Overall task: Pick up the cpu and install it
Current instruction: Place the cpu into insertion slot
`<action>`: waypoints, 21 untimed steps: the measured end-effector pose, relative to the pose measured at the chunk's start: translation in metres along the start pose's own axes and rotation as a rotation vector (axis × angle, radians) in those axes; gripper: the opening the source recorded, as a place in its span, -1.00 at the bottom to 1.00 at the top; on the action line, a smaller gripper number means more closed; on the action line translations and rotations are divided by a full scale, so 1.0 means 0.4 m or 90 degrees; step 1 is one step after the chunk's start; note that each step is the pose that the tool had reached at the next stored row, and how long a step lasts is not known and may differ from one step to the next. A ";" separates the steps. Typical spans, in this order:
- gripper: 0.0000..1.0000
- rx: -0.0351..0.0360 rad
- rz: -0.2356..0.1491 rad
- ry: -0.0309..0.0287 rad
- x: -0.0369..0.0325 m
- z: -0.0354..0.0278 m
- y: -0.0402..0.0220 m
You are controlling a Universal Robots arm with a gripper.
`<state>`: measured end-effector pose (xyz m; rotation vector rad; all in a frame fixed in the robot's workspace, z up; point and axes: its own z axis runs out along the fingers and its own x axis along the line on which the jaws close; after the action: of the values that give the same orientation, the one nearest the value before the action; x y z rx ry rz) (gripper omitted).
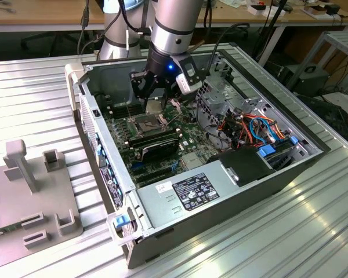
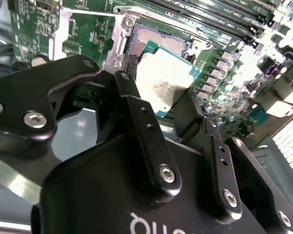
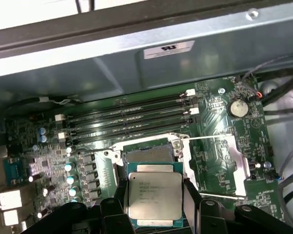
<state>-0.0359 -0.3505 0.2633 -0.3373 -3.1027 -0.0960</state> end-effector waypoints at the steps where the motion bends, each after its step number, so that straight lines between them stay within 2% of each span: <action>1: 0.08 -0.0003 0.013 -0.0008 0.000 0.000 0.000; 6: 0.08 -0.0016 0.067 -0.0039 0.000 0.002 0.000; 9: 0.08 -0.0031 0.122 -0.0072 0.000 0.003 0.000; 17: 0.08 -0.0055 0.212 -0.0126 0.000 0.007 0.000; 21: 0.08 -0.0070 0.273 -0.0161 0.000 0.009 -0.001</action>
<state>-0.0359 -0.3505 0.2597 -0.9947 -2.9724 -0.1005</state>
